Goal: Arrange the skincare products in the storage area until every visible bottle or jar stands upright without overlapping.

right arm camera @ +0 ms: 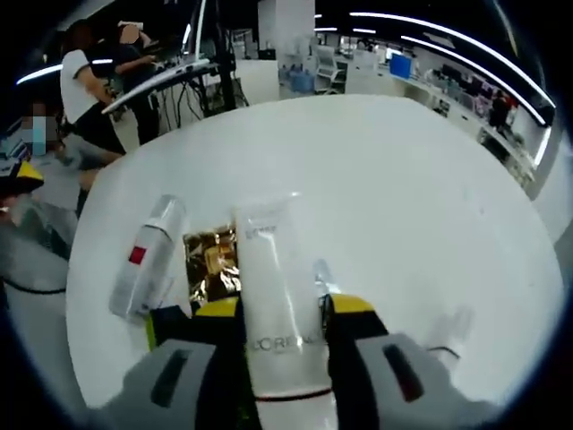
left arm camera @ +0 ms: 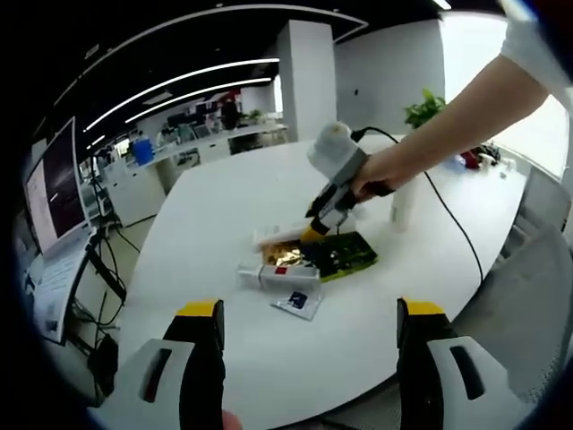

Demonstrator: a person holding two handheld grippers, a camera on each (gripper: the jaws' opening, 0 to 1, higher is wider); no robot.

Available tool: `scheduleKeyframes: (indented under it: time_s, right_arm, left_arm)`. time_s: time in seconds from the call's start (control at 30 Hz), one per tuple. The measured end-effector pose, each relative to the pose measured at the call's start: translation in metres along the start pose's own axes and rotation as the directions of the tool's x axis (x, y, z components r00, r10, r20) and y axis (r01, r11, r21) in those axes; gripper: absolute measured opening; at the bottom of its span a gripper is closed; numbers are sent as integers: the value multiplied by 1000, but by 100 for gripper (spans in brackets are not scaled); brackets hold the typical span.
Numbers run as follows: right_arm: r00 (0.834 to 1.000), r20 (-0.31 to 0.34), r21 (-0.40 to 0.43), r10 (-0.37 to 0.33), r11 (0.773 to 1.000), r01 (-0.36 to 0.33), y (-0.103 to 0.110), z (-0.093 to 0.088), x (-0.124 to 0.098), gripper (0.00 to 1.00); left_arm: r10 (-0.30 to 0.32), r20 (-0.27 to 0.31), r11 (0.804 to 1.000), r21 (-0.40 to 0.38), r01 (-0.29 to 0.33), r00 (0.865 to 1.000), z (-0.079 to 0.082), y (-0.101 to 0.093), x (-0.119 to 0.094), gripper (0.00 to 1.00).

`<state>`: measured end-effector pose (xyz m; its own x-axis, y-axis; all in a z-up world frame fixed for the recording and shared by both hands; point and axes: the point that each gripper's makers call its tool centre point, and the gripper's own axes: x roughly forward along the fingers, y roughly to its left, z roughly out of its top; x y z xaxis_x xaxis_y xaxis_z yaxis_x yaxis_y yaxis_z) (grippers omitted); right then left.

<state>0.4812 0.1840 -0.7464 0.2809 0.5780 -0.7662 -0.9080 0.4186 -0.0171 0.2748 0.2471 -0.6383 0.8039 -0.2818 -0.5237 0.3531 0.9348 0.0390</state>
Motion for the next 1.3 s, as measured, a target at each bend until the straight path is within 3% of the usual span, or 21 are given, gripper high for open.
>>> scheduleKeyframes:
  time_s: [0.43,0.67,0.9,1.1,1.3]
  right_arm:
    - [998,-37,-12,-45,999,44,-2,-2,-2,33]
    - [998,-47,-23,-41,999,40,10,-6,-8,32]
    - [999,-14,-16,-38,999,38,26,-13,-19,32]
    - [1000,26,-68,-15,998,17,45,-13,-34,31]
    - [994,105,-42,-20,999,24,57,-6,-54,31]
  left_arm:
    - [-2,2,1000,6,2,1000,-1,1,1,76]
    - [1,11,1000,2,-1,1000,0,2,1,76]
    - [0,20,1000,-3,0,1000,2,2,0,76]
    - [-10,24,1000,7,9,1000,3,-1,-1,75]
    - [-17,31,1000,-5,17,999,5,-1,-2,76]
